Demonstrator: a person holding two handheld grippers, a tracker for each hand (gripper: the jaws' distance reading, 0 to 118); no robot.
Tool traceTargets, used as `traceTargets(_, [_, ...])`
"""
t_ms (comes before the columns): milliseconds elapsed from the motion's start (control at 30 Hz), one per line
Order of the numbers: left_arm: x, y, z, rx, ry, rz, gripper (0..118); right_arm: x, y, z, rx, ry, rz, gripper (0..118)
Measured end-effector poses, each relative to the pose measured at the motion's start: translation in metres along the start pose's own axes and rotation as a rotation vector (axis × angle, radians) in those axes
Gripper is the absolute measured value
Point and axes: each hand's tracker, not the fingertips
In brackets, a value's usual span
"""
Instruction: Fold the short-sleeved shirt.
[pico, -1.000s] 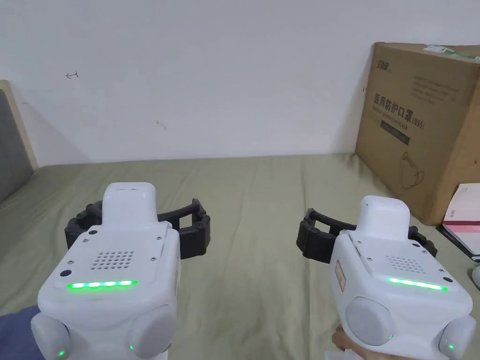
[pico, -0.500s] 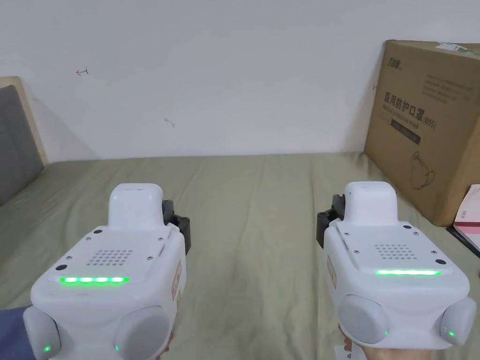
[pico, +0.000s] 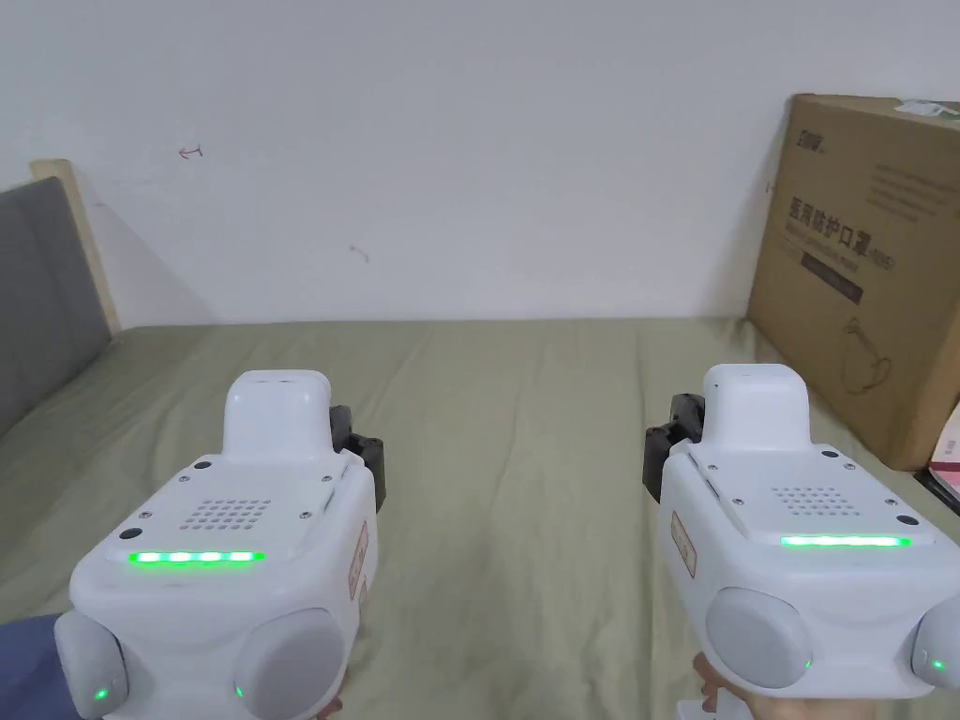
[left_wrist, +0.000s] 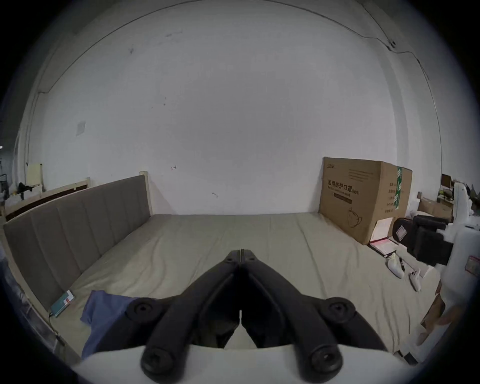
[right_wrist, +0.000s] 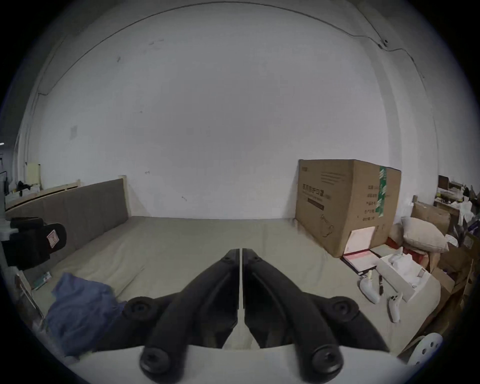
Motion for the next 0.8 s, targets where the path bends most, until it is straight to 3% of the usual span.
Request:
traceTargets(467, [-0.115,-0.001,0.078,0.007,0.414,0.032,0,-0.151,0.003,-0.009,-0.034,0.490,0.070,3])
traceTargets(567, [-0.131,-0.008,0.081,-0.021,0.467,0.024,0,-0.165,-0.002,-0.009,-0.042,0.514,0.071,3])
traceTargets(800, [-0.160,-0.045,0.036,-0.213,0.422,0.066,0,-0.166,-0.019,-0.022,-0.130,0.521,0.034,3])
